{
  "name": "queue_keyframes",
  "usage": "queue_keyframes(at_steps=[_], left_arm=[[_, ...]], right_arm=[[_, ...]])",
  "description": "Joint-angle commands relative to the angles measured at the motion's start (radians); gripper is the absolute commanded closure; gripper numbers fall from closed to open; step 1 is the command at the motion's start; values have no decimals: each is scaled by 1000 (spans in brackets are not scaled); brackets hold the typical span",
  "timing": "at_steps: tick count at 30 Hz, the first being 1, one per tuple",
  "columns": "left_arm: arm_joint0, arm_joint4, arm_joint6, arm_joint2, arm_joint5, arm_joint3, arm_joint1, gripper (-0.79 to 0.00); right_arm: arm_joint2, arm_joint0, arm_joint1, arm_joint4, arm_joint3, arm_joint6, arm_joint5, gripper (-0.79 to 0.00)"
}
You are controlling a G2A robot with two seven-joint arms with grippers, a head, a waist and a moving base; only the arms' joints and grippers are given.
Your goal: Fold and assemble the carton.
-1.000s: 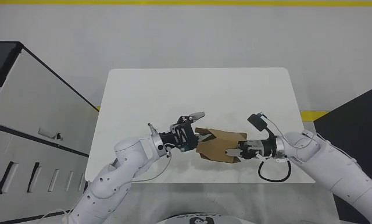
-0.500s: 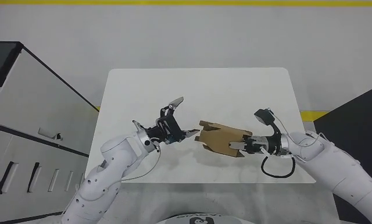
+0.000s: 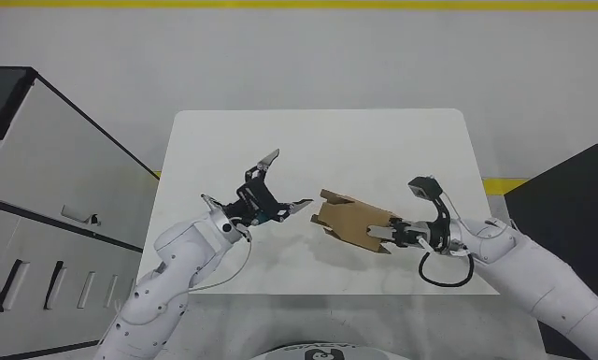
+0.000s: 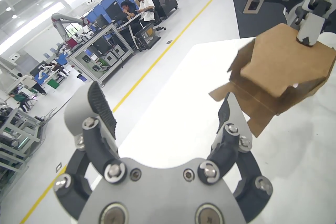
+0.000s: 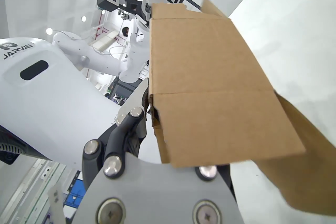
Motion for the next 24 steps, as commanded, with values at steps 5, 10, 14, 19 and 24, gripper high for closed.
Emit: queue_keyframes(at_steps=[5,10,14,19,24], left_arm=[[15,-39,32,-31,-19,1,5,-785],[24,-42,36,-40,-11,-2,7,-785],[37,-54,42,-52,-3,-5,8,-785],[46,-64,51,-61,0,-9,10,-785],[46,-64,51,-61,0,-9,10,-785]], right_arm=[[-44,29,2,97,-20,30,31,0],[-79,62,3,167,-30,62,62,0],[-93,86,1,232,-26,95,95,0],[-97,105,-5,287,-21,156,156,0],[-97,105,-5,287,-21,156,156,0]])
